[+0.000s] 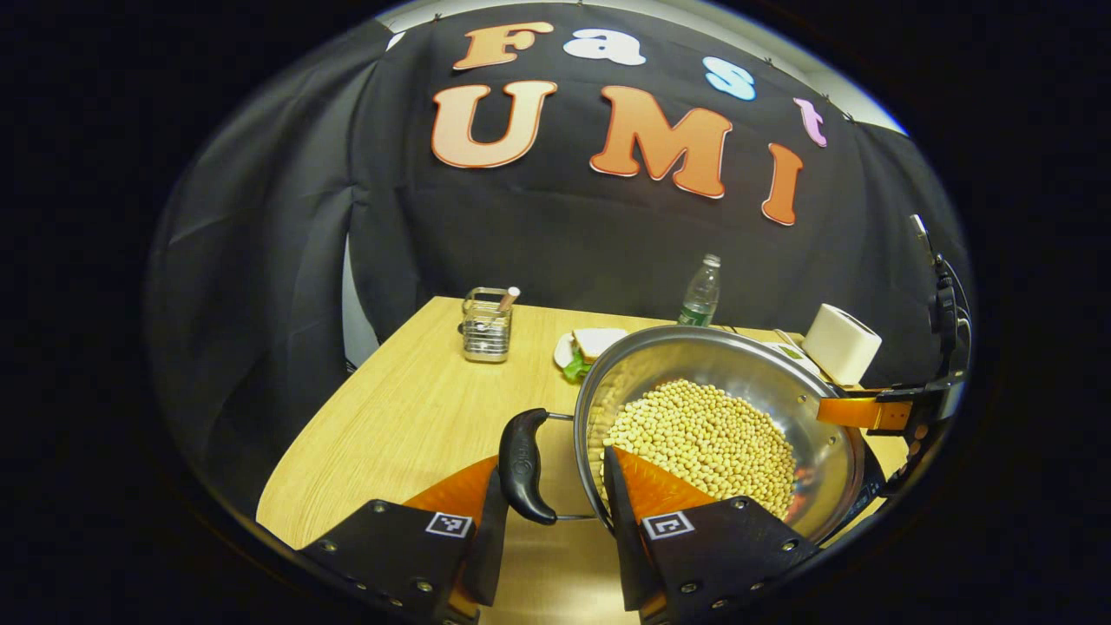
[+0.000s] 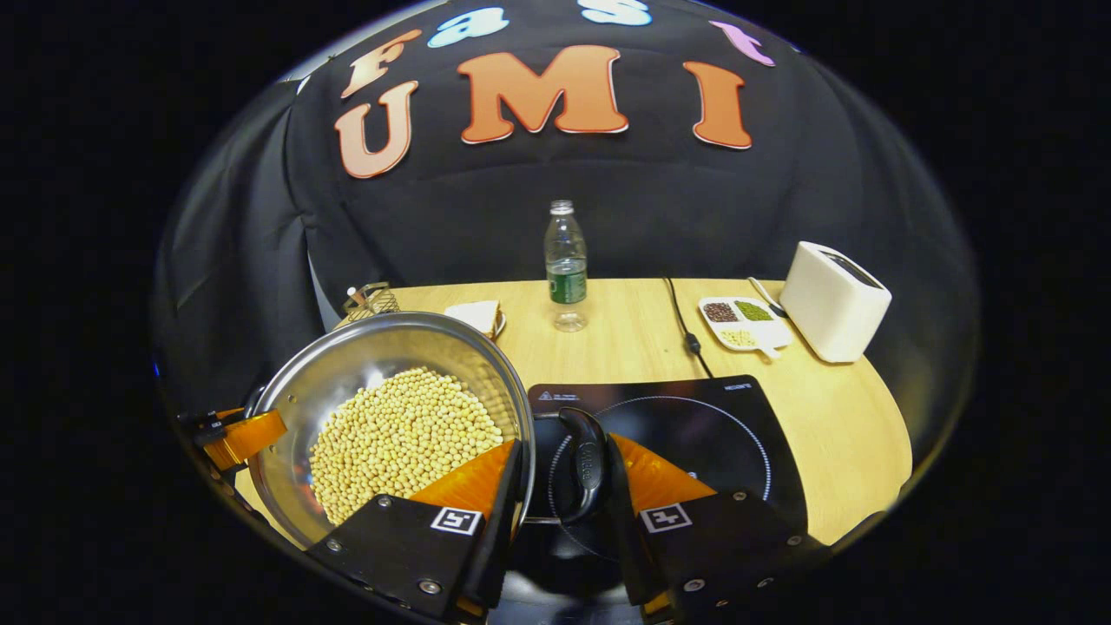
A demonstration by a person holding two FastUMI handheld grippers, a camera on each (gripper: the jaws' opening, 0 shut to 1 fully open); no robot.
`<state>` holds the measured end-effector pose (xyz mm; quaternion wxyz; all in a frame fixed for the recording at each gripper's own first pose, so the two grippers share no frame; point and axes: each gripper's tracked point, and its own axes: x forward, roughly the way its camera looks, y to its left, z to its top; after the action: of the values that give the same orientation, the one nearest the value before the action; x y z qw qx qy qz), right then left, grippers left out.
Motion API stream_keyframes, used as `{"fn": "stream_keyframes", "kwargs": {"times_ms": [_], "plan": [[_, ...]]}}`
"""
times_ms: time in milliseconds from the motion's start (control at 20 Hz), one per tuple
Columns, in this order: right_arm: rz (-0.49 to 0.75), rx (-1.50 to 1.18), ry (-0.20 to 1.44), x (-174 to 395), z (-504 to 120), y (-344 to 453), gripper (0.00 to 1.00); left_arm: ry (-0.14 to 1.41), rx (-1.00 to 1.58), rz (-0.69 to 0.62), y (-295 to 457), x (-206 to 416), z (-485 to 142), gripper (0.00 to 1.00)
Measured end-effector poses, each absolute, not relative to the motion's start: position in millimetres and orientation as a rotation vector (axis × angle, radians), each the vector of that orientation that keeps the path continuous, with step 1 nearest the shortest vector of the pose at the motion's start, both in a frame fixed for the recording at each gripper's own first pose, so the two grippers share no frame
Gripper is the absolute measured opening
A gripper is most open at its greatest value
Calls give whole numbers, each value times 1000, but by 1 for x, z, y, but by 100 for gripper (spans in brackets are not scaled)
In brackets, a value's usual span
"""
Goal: First push the handle of the pot to place it horizontally, then grasp the pot with both hands and set it on the induction cooktop.
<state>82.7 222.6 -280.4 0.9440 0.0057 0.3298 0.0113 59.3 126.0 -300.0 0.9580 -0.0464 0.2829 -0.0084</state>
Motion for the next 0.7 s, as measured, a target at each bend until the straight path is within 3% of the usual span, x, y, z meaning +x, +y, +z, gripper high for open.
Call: {"fn": "stream_keyframes", "kwargs": {"times_ms": [700], "plan": [[-125,108,653,49,-268,90,52,613,-51,-174,-19,69,-300,56]]}}
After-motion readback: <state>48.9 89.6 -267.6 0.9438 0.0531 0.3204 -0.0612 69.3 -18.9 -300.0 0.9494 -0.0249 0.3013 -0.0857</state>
